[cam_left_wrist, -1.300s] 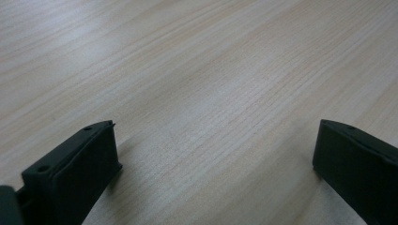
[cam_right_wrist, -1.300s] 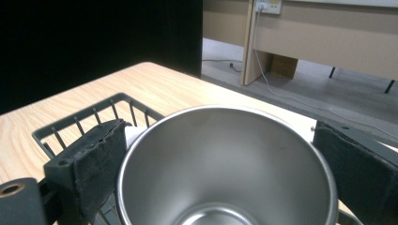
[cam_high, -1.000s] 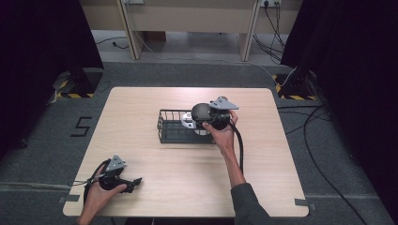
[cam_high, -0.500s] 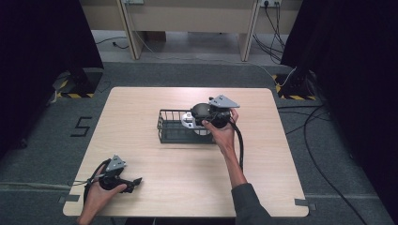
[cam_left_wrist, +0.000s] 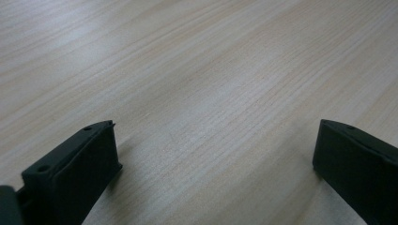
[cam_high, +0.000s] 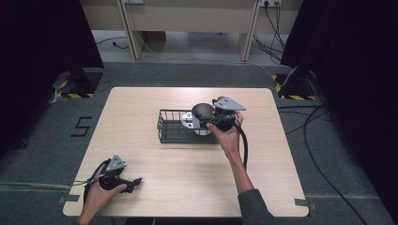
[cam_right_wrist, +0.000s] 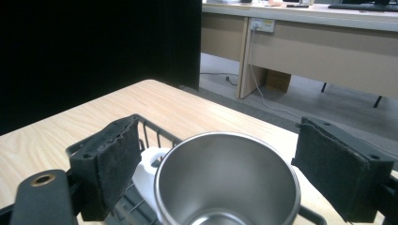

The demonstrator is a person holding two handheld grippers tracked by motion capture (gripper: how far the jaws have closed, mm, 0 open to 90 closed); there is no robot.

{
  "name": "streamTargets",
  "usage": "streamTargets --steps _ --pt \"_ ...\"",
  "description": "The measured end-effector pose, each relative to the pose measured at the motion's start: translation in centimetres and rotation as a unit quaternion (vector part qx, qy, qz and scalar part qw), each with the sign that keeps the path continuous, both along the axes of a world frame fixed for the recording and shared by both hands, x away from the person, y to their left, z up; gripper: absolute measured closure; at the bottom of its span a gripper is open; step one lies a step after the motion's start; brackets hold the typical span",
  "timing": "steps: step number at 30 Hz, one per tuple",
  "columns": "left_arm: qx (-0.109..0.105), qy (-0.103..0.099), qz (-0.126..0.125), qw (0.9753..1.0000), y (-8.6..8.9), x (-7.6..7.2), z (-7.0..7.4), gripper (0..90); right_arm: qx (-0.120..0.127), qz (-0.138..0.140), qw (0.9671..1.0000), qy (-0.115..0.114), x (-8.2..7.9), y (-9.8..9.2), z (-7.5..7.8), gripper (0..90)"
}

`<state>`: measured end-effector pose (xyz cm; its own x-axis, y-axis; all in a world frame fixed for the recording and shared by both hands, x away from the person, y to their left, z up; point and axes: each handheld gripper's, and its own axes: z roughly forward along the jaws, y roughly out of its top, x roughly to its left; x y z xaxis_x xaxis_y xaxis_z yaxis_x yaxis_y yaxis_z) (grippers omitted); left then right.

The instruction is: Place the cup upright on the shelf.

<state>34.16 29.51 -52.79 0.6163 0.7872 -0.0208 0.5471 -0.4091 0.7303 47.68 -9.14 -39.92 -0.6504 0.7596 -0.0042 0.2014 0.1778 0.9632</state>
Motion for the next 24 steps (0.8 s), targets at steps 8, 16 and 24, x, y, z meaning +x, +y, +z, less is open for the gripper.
streamTargets --steps 8,16,24 --pt "0.0 0.0 0.0 1.0 0.0 0.0 0.0 0.0 0.002 0.004 1.0 0.007 -1.5 -1.2 0.3 14.9" --pt "0.0 0.0 0.0 1.0 0.0 0.0 0.0 0.0 0.004 0.014 0.9998 0.014 -2.8 -1.7 0.1 14.9" --pt "0.0 0.0 0.0 1.0 0.0 0.0 0.0 0.0 0.002 0.023 0.9996 0.017 -4.1 -2.2 0.0 14.9"
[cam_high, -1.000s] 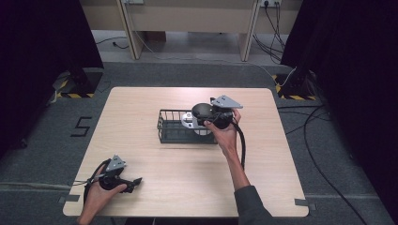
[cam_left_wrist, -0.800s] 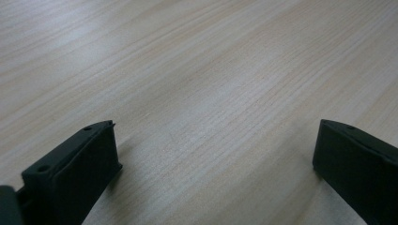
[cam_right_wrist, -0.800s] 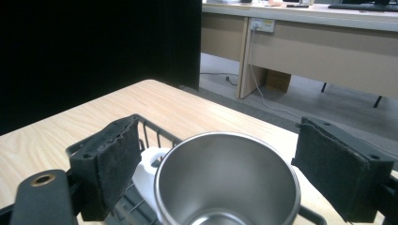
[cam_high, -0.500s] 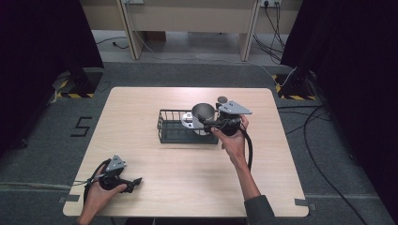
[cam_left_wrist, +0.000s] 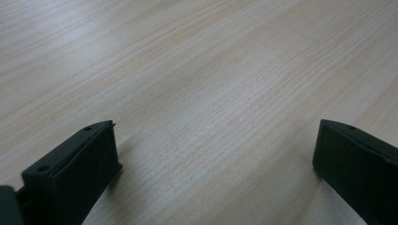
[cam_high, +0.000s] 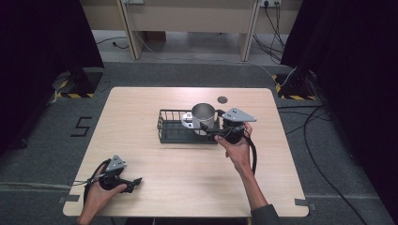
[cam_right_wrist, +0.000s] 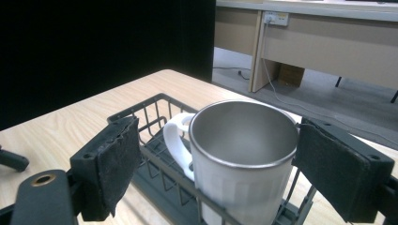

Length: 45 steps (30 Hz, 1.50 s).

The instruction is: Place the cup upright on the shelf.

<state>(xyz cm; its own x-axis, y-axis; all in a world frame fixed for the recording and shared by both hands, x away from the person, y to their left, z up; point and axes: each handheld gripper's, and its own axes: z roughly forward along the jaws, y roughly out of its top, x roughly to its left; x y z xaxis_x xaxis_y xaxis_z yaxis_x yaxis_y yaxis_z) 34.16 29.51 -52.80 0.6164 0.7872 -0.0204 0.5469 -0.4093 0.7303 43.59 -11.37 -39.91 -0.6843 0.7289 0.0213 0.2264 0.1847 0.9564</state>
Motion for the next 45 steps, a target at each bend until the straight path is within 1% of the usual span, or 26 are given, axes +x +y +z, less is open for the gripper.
streamTargets --steps 1,3,5,7,16,23,26,27,28,33,34,38,40,41,43,45 --pt "0.0 0.0 0.0 1.0 0.0 0.0 0.0 0.0 0.0 0.0 1.0 0.0 0.0 0.0 0.0 14.9" --pt "0.0 0.0 0.0 1.0 0.0 0.0 0.0 0.0 0.002 0.003 1.0 0.003 -0.6 -0.3 -0.2 14.9" --pt "0.0 0.0 0.0 1.0 0.0 0.0 0.0 0.0 0.002 0.004 1.0 0.002 -0.7 -0.3 -0.2 14.9" --pt "0.0 0.0 0.0 1.0 0.0 0.0 0.0 0.0 0.002 0.004 1.0 0.007 -1.1 -0.6 -0.5 14.9" --pt "0.0 0.0 0.0 1.0 0.0 0.0 0.0 0.0 0.001 0.004 0.9999 0.011 -1.9 -1.2 -0.9 14.9" --pt "-0.001 0.0 0.001 1.0 0.0 0.0 0.0 0.0 -0.006 0.005 0.9999 0.013 -3.0 -1.5 -1.3 14.9" --pt "0.0 0.0 0.0 1.0 0.0 0.0 0.0 0.0 -0.017 0.002 0.9998 0.011 -3.5 -1.8 -1.5 14.9" --pt "0.0 0.0 0.0 1.0 0.0 0.0 0.0 0.0 -0.017 0.002 0.9998 0.011 -3.5 -1.8 -1.5 14.9" --pt "0.0 0.0 0.0 1.0 0.0 0.0 0.0 0.0 -0.015 0.006 0.9998 0.013 -3.9 -2.0 -1.7 14.9" --pt "0.0 0.0 0.0 1.0 0.0 0.0 0.0 0.0 -0.016 0.008 0.9998 0.011 -4.7 -2.3 -2.2 14.9" --pt "0.0 0.0 0.0 1.0 0.0 0.0 0.0 0.0 -0.015 0.009 0.9998 0.013 -4.9 -2.4 -2.2 14.9" --pt "0.0 0.0 0.0 1.0 0.0 0.0 0.0 0.0 -0.015 0.01 0.9997 0.014 -5.3 -2.6 -2.4 14.9" --pt "0.0 0.0 0.0 1.0 0.0 0.0 0.0 0.0 -0.014 0.01 0.9997 0.017 -5.6 -2.7 -2.6 15.0" --pt "0.0 0.0 0.0 1.0 0.0 0.0 0.0 0.0 -0.018 0.007 0.9997 0.016 -5.9 -2.9 -2.7 14.9" --pt "0.0 0.0 0.0 1.0 0.0 0.0 0.0 0.0 -0.016 0.007 0.9997 0.016 -6.0 -3.0 -2.8 14.9" --pt "0.0 0.0 0.0 1.0 0.0 0.0 0.0 0.0 -0.012 0.005 0.9997 0.02 -6.3 -3.3 -3.3 14.9"
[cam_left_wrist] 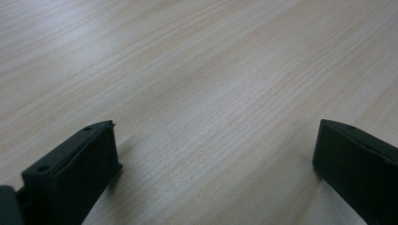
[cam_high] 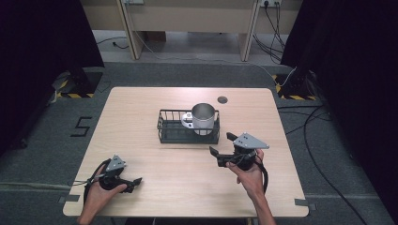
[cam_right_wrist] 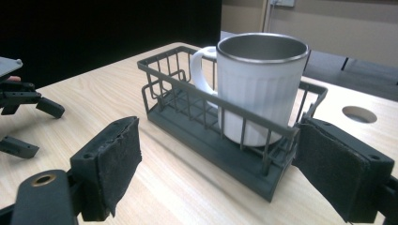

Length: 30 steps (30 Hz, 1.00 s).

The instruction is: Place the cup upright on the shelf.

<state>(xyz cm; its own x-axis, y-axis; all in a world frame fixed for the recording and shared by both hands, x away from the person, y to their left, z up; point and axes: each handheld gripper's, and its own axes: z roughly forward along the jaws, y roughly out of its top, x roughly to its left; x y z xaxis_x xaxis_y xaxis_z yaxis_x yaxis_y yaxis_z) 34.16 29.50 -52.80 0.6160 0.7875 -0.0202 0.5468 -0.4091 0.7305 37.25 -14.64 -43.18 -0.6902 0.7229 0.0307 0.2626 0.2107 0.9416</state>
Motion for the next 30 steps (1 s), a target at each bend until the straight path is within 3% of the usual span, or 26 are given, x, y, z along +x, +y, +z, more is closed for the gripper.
streamTargets --steps 30 --pt "0.0 0.0 0.0 1.0 0.0 0.0 0.0 0.0 -0.011 0.002 0.9995 0.03 -2.7 -0.8 -3.5 15.0"
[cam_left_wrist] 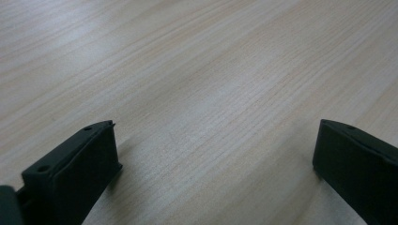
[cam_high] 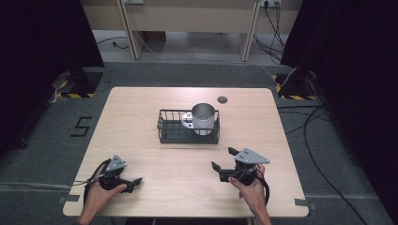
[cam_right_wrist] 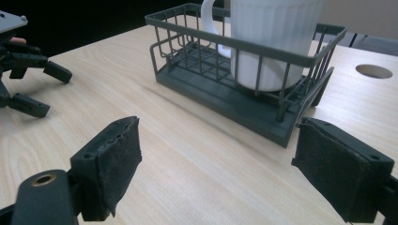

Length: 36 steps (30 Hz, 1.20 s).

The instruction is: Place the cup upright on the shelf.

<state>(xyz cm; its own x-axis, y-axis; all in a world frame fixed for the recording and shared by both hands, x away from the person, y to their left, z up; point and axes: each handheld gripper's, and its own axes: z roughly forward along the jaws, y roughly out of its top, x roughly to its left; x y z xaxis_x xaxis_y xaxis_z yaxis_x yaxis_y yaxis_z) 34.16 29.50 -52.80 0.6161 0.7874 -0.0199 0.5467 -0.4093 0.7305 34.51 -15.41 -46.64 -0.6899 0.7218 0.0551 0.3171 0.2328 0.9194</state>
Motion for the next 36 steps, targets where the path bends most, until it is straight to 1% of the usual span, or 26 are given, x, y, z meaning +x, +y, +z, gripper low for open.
streamTargets --steps 6,7,12,13,18,24,36 --pt "0.0 0.0 0.0 1.0 0.0 0.0 0.0 0.0 0.0 0.002 1.0 0.005 -0.5 -0.1 -0.6 15.0" --pt "0.0 0.0 0.0 1.0 0.0 0.0 0.0 0.0 -0.006 0.001 1.0 0.007 -0.6 -0.1 -0.8 15.0" --pt "0.0 0.0 0.0 1.0 0.0 0.0 0.0 0.0 -0.008 0.002 0.9999 0.014 -0.9 -0.1 -1.3 15.0" --pt "0.0 0.0 0.0 1.0 0.0 0.0 0.0 0.0 -0.009 0.004 0.9998 0.018 -1.1 -0.2 -1.7 15.0" --pt "0.0 0.0 0.0 1.0 0.0 0.0 0.0 0.0 -0.013 0.004 0.9995 0.028 -1.5 -0.4 -2.2 15.0" --pt "0.0 0.0 0.0 1.0 0.0 0.0 0.0 0.0 -0.015 -0.001 0.9993 0.034 -1.8 -0.6 -2.7 15.0" --pt "0.0 0.0 0.0 1.0 0.0 0.0 0.0 0.0 -0.019 0.0 0.9988 0.046 -2.4 -0.8 -3.5 15.1"
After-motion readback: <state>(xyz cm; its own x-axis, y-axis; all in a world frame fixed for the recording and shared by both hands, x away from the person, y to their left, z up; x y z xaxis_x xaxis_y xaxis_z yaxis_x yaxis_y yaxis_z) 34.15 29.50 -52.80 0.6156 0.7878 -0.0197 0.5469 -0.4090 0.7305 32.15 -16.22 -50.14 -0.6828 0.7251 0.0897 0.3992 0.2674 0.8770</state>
